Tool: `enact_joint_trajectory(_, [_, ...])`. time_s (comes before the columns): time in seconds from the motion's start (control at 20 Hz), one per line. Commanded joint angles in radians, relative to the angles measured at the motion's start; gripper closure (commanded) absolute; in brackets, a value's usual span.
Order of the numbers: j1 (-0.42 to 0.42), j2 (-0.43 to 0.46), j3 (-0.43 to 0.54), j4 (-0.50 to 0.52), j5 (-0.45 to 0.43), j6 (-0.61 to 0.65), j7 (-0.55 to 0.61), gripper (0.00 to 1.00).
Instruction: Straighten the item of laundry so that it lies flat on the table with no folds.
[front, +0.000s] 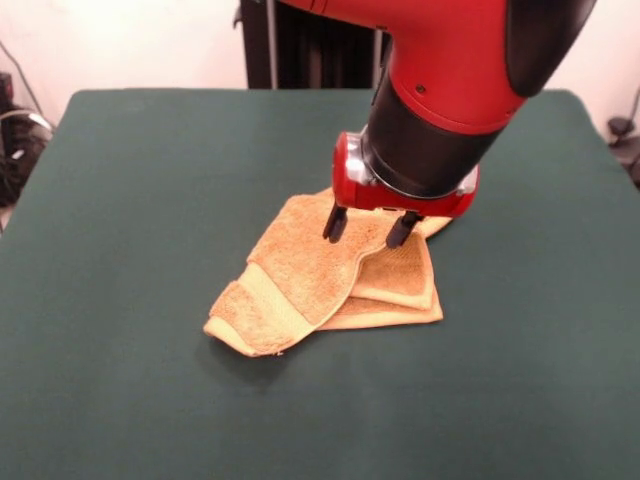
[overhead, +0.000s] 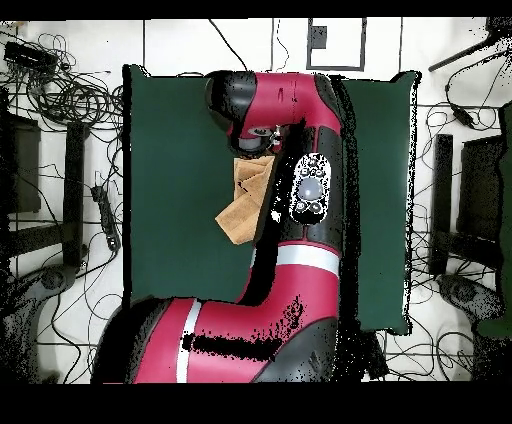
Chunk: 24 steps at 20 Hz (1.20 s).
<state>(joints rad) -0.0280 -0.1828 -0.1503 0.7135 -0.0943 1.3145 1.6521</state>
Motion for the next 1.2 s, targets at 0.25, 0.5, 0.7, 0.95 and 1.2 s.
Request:
enact_joint_trajectory(0.25, [-0.004, 0.007, 0.115, 0.238, -0.014, -0.176, -0.029, 0.0])
enact_joint_trajectory(0.5, [-0.016, 0.002, 0.132, 0.285, 0.0, -0.221, -0.025, 0.0])
enact_joint_trajectory(0.7, [-0.014, -0.003, 0.137, 0.304, 0.002, -0.242, -0.014, 0.0])
enact_joint_trajectory(0.95, [-0.013, -0.005, 0.139, 0.32, -0.008, -0.257, -0.009, 0.0])
enact_joint_trajectory(1.2, [0.001, -0.035, 0.143, 0.381, 0.003, -0.309, 0.039, 0.0])
